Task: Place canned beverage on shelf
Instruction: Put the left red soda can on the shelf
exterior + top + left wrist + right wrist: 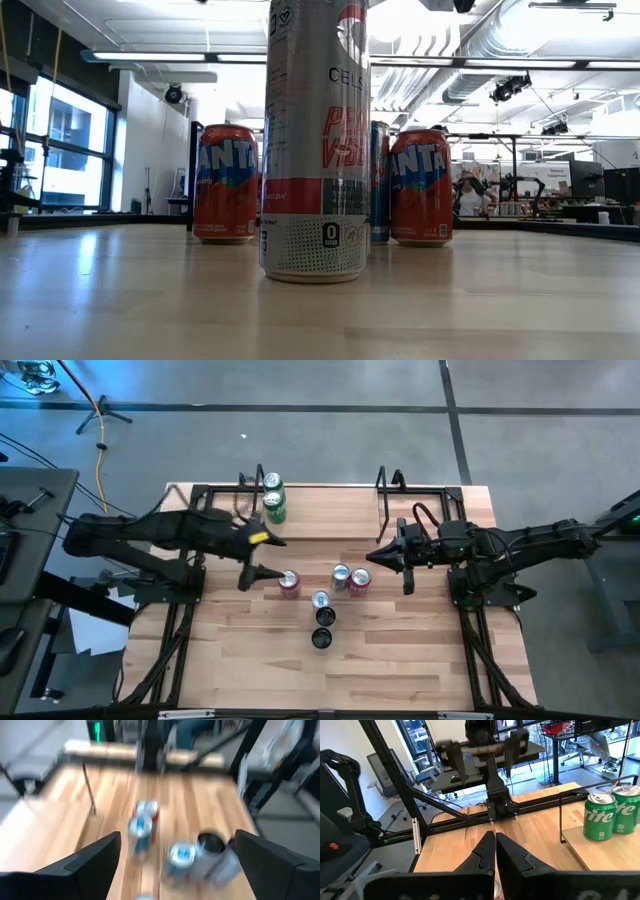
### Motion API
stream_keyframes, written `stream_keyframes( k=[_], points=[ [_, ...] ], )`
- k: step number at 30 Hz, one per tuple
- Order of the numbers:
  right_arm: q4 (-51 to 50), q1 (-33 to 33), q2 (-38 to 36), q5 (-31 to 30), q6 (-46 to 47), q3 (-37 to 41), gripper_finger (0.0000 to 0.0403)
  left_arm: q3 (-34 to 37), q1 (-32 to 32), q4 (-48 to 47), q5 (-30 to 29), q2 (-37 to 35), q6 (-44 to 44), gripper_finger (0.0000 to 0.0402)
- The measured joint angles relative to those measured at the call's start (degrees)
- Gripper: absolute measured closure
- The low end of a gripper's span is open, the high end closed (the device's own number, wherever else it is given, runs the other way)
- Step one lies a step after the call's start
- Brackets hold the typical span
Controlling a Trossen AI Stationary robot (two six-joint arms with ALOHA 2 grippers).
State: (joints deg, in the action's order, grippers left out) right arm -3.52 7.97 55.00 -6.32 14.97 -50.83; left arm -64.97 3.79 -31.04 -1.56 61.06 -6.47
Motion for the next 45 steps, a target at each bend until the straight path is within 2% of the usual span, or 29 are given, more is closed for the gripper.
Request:
stream_keyframes(
  k=[8, 22, 39, 45],
  points=[
    [-2.14, -0.02, 0.02, -2.50, 0.01, 0.00, 0.0402, -0.02, 0.00, -8.51, -2.94, 9.69, 0.62, 0.0051],
    [-6.98, -0.09, 0.04, -2.74, 0.01, 0.00, 0.0402, -0.02, 0.00, -11.13, -3.72, 22.01, 1.68, 0.0051],
    [-8.04, -0.09, 0.07, -2.79, 0.01, -0.02, 0.0402, 0.00, -0.02, -12.37, -3.77, 28.24, 3.70, 0.0051],
    [-8.07, -0.09, 0.07, -2.81, 0.01, -0.04, 0.0402, 0.00, -0.01, -12.41, -3.83, 28.50, 4.14, 0.0051]
  ],
)
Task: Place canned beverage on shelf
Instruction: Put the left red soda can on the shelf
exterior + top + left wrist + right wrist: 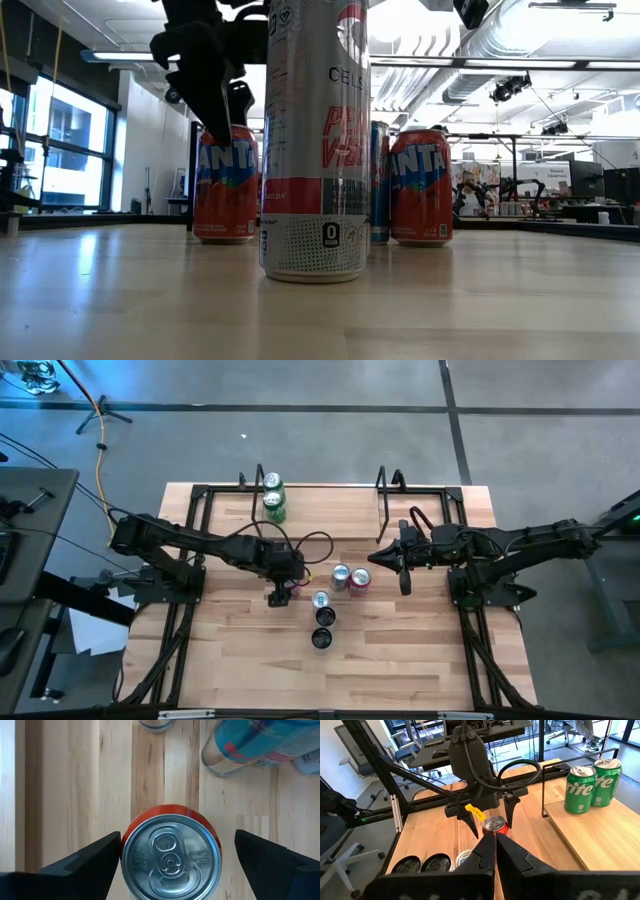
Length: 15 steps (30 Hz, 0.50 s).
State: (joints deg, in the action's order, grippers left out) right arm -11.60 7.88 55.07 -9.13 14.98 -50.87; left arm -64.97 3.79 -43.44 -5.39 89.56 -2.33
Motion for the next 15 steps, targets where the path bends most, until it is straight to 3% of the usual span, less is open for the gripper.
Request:
stream_keyframes(
  k=[15],
  points=[
    [0.02, 0.02, 0.00, -2.25, 0.00, 0.00, 0.0402, 0.00, -0.02, -1.24, -0.47, -0.04, 0.00, 0.0084]
  ],
)
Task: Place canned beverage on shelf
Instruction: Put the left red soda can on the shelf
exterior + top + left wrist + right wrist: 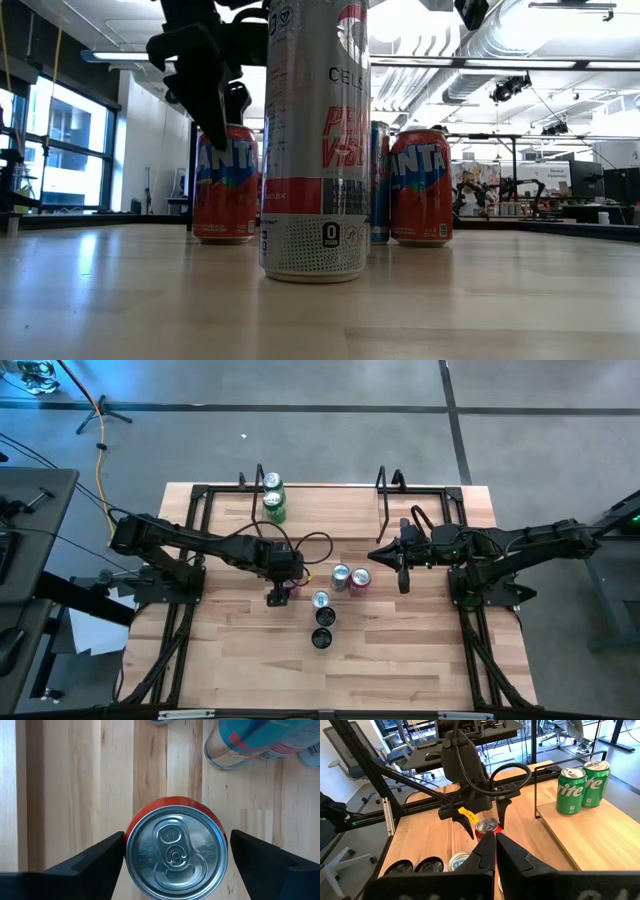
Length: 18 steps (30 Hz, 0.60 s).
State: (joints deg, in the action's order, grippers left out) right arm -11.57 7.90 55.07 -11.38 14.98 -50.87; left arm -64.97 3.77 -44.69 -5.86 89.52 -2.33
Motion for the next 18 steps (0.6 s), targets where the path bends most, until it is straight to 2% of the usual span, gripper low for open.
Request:
stream_keyframes(
  k=[7, 18],
  points=[
    [0.00, 0.00, 0.00, 0.02, 0.00, 0.00, 0.0402, 0.00, 0.00, -0.04, -0.01, 0.00, 0.00, 0.0099],
    [0.00, 0.00, 0.00, 0.07, 0.20, 0.00, 0.0402, -0.02, 0.00, -0.02, 0.04, -0.19, -0.42, 0.0161]
  ],
)
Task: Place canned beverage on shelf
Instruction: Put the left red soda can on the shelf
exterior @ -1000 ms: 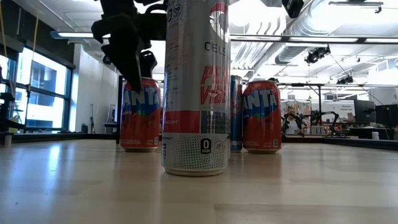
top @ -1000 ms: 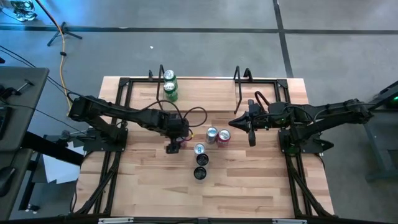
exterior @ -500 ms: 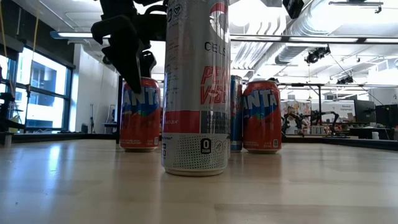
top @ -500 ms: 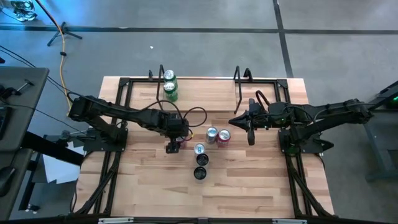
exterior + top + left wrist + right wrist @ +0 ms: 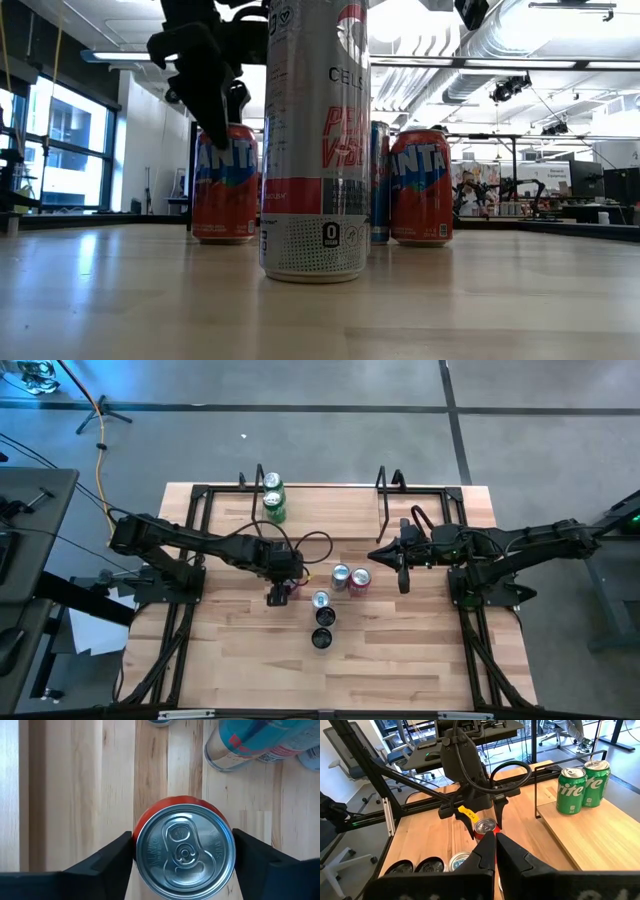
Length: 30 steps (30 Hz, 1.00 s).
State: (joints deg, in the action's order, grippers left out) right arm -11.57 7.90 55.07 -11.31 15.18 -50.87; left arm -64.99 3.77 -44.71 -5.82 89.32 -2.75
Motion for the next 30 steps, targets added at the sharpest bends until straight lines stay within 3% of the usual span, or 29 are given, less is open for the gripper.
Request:
stream_keyframes(
  k=[7, 15, 23, 30],
  points=[
    [0.03, 0.00, 0.00, -0.29, -0.08, 0.00, 0.0402, -2.85, -1.78, -7.47, 0.61, -3.23, 3.19, 0.0173],
    [0.05, -0.02, 0.55, -6.24, -0.02, -0.02, 0.0402, -21.91, -8.03, -9.43, -4.69, -6.53, 1.99, 0.0174],
    [0.34, -0.02, 1.10, -7.69, 1.26, -0.02, 0.0402, -39.36, -19.56, -10.38, -7.58, 0.59, 4.46, 0.0175],
    [1.17, -0.02, 2.17, -7.98, 3.02, -0.02, 0.0402, -42.40, -27.68, -12.01, -6.80, 9.39, 4.39, 0.0175]
  ],
)
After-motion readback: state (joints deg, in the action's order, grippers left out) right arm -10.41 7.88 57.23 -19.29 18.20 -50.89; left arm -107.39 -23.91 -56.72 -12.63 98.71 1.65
